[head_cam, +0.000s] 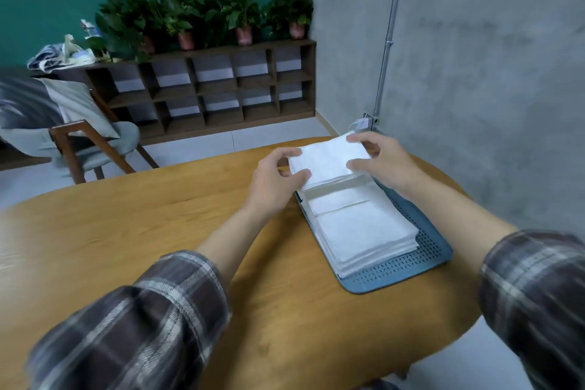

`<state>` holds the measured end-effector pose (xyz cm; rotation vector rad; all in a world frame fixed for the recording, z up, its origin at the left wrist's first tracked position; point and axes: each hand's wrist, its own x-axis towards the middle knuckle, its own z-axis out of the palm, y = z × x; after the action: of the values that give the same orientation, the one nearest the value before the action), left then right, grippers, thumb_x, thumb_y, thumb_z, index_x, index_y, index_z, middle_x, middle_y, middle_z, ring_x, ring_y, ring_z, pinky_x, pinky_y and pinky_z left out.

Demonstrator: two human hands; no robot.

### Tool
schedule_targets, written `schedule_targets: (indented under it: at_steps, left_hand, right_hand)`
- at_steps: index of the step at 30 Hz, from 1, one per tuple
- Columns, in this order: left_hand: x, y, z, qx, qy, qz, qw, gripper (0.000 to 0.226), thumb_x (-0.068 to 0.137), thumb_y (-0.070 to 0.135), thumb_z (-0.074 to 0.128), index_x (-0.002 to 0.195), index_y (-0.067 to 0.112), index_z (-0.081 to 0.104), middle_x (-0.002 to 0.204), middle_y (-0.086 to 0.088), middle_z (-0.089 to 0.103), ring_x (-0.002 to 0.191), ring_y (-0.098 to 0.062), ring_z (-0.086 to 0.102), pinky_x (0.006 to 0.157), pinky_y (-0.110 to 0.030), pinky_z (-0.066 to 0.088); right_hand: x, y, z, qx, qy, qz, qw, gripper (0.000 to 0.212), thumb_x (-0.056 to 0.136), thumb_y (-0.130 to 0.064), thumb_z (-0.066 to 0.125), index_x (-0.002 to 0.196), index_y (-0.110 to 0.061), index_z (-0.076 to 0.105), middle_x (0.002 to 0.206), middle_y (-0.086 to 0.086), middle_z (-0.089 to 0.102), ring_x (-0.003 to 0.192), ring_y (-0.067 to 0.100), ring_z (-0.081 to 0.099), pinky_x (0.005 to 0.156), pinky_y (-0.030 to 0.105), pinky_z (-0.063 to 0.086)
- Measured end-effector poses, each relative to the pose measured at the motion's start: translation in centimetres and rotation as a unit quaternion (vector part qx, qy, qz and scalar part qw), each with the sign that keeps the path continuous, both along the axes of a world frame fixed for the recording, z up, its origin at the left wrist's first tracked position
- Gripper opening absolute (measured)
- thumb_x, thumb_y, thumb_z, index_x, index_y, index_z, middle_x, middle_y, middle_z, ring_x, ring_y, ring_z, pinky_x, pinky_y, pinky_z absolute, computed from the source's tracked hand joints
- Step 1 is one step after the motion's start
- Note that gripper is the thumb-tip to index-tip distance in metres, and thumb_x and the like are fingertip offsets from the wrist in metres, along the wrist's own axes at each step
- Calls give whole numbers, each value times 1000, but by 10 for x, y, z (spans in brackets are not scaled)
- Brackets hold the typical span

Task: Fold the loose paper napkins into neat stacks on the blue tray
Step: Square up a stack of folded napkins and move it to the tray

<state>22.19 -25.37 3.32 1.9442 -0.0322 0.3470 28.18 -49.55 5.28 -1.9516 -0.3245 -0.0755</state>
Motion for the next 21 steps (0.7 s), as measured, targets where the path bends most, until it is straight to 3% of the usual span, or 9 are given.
schedule_targets:
  at_steps: [2,4,8,12,15,21]
  left_hand:
    - [17,1,-1,-11,15,18,1000,37,88,30,86,120,36,68,121,8,68,90,-24,72,90,-40,62]
    - [30,3,-3,-9,23,32,999,37,87,30,87,119,35,69,118,6,67,90,-25,73,89,-41,62]
    - [45,7,-13,1,36,42,998,37,87,29,87,119,30,70,115,3,67,83,-18,70,78,-29,60]
    - [54,7,-22,8,40,56,998,35,88,29,87,118,30,70,115,4,68,89,-20,73,83,-33,62]
    - [57,6,-25,14,41,67,997,35,89,30,85,121,29,70,115,6,68,90,-17,72,83,-32,62]
    - [58,7,-29,24,59,68,996,37,89,31,85,123,28,71,113,7,67,93,-18,70,88,-37,62]
  right_hand:
    - [19,2,0,-9,4,-14,1000,45,82,-9,86,118,-33,72,125,-3,70,116,18,65,101,34,51]
    - [33,6,-2,-13,19,-23,999,44,82,-9,85,114,-36,71,125,1,71,114,21,67,100,40,54]
    - [46,11,-13,-29,31,-33,999,44,85,-10,84,121,-30,72,125,1,70,105,14,65,90,34,54]
    - [54,14,-23,-50,10,-48,998,43,87,-13,84,127,-26,74,118,-2,69,101,12,61,86,23,47]
    - [59,17,-24,-60,-4,-57,997,42,89,-13,82,128,-25,73,111,-3,67,96,12,58,75,12,44]
    - [61,16,-22,-98,11,-48,994,42,89,-17,82,130,-26,74,120,-3,70,101,12,62,84,24,46]
